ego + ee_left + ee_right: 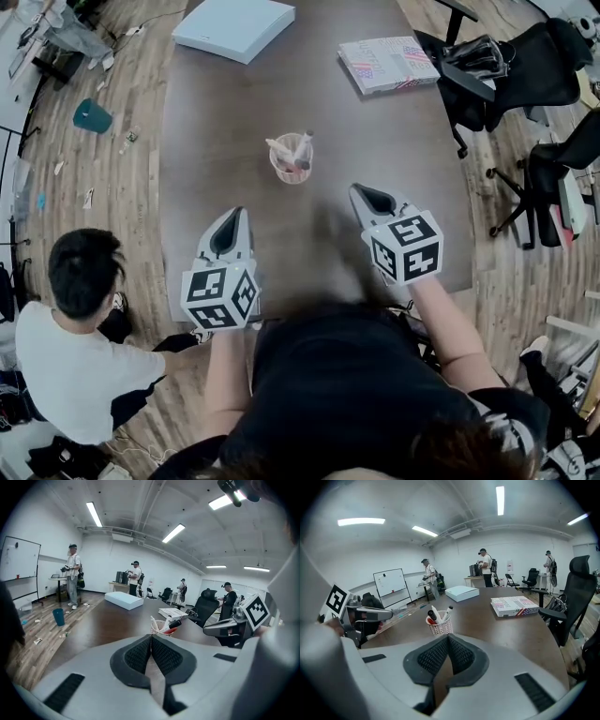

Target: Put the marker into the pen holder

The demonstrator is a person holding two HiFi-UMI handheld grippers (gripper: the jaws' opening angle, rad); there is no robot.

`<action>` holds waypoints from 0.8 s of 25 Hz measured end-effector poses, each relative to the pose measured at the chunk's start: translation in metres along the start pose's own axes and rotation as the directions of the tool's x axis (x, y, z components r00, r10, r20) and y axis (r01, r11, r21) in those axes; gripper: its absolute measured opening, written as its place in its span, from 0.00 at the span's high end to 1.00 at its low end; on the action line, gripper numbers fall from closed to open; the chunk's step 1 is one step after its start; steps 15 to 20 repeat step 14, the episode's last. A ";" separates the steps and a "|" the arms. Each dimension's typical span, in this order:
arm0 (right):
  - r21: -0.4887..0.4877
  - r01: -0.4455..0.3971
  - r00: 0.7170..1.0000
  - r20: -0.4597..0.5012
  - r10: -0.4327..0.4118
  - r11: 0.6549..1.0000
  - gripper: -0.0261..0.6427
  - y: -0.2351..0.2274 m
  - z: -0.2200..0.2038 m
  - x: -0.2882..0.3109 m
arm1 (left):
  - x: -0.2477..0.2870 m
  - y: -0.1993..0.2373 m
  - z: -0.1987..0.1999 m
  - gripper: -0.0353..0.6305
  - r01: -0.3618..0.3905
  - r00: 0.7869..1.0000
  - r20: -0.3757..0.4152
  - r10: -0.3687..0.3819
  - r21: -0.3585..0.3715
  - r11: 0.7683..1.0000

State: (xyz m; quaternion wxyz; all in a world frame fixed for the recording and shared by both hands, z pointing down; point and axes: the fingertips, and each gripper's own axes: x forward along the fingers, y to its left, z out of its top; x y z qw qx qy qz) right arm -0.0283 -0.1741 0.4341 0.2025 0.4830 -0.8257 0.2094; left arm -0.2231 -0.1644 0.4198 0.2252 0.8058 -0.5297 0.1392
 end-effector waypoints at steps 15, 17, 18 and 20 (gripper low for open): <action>0.033 0.004 1.000 0.005 -0.004 0.999 0.94 0.000 -0.001 0.005 | 0.003 0.002 -0.003 0.91 0.014 1.000 -0.024 -0.014 0.008 1.000; 0.033 0.004 1.000 0.005 -0.004 0.999 0.94 0.000 -0.001 0.005 | 0.003 0.002 -0.003 0.91 0.014 1.000 -0.024 -0.014 0.008 1.000; 0.033 0.004 1.000 0.005 -0.004 0.999 0.94 0.000 -0.001 0.005 | 0.003 0.002 -0.003 0.91 0.014 1.000 -0.024 -0.014 0.008 1.000; 0.033 0.004 1.000 0.005 -0.004 0.999 0.94 0.000 -0.001 0.005 | 0.003 0.002 -0.003 0.91 0.014 1.000 -0.024 -0.014 0.008 1.000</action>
